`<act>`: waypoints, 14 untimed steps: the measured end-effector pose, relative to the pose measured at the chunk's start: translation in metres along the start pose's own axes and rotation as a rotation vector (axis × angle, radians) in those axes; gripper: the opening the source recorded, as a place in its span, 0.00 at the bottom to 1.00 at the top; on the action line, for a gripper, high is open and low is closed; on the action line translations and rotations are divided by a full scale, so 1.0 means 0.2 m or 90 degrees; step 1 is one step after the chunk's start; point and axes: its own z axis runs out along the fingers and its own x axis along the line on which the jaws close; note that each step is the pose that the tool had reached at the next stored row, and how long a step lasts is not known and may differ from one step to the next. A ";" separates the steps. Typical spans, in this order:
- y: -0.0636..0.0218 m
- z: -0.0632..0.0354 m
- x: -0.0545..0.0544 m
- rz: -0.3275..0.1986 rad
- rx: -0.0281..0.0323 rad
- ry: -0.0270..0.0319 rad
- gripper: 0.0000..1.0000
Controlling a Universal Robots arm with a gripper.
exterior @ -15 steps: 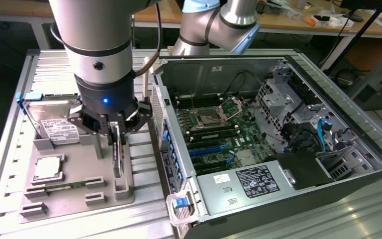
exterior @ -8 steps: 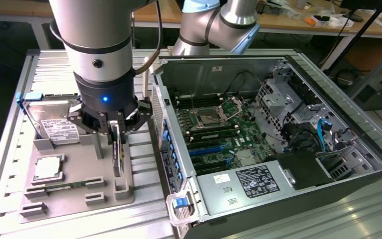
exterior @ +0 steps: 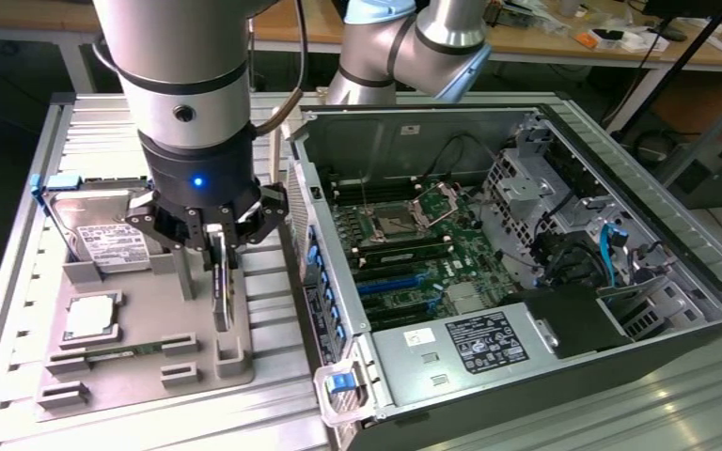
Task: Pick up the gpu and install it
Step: 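Pick up the gpu and move the gpu toward the slot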
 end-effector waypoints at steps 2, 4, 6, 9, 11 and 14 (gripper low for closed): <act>0.000 -0.003 0.00 0.000 0.0000 0.0000 0.27; 0.000 -0.003 0.00 0.000 0.0000 -0.0001 0.27; 0.000 -0.003 0.00 0.000 -0.0002 0.0000 0.27; 0.000 -0.007 0.00 0.000 -0.0003 0.0001 0.27; 0.000 -0.011 0.00 0.000 -0.0003 0.0001 0.27; 0.001 -0.018 0.00 0.000 -0.0003 0.0001 0.27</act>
